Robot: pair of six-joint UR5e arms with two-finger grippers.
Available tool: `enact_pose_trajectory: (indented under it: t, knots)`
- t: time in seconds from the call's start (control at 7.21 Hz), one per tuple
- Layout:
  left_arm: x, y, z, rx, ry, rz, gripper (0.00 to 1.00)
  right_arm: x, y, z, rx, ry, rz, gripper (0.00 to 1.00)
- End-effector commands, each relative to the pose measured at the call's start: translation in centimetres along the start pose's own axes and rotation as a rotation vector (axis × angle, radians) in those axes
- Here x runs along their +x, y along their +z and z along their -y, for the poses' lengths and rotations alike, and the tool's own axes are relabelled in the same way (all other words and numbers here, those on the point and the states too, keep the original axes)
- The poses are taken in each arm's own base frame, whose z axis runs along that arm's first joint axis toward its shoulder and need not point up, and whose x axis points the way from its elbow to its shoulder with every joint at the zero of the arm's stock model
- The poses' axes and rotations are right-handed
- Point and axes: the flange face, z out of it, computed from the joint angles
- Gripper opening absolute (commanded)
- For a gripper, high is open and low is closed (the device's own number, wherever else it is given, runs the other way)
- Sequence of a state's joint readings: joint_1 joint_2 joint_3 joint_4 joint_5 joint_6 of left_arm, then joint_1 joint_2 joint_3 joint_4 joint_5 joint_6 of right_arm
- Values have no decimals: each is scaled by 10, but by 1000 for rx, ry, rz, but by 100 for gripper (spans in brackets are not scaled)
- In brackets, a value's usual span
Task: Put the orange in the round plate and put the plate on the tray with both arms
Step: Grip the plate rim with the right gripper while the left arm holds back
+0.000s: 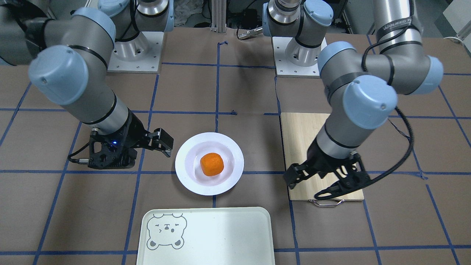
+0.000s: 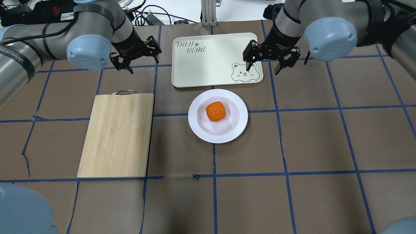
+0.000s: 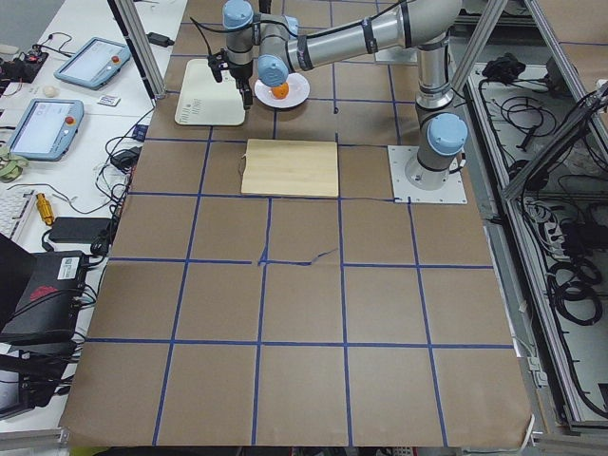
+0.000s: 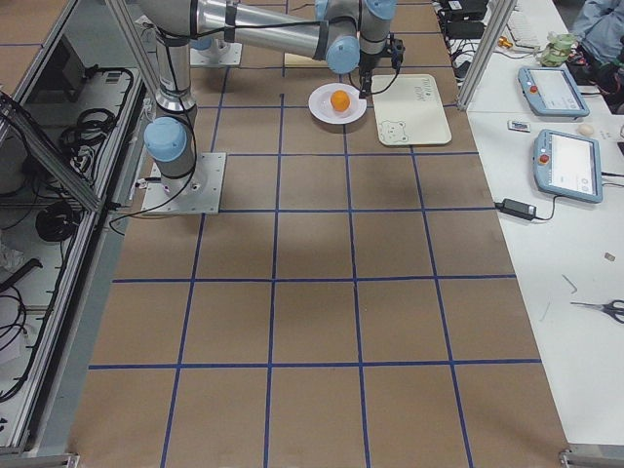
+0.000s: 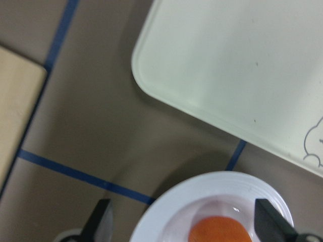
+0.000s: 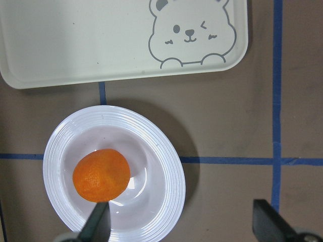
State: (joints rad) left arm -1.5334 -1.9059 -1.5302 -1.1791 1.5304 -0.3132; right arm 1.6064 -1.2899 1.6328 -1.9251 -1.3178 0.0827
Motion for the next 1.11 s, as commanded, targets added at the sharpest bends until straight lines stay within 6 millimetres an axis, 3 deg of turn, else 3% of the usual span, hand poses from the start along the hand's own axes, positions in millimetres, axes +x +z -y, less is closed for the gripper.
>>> enact_pose_trajectory:
  t: [0.0,0.28,0.55,0.97]
  knots:
    - [-81,-43,13,-31,-71,73,100,21,83,-33,29,9,26,100]
    - [-87,-46,7,-48,-85,47,100,18,125,-39,-12,107,142,100]
    - [-93,-54,-8,-86,-52,136,100,23,161,-50,-20,115,143,100]
    - [-70,-72,-33,-85,104,32,100,24,171,-58,5,115,146,100]
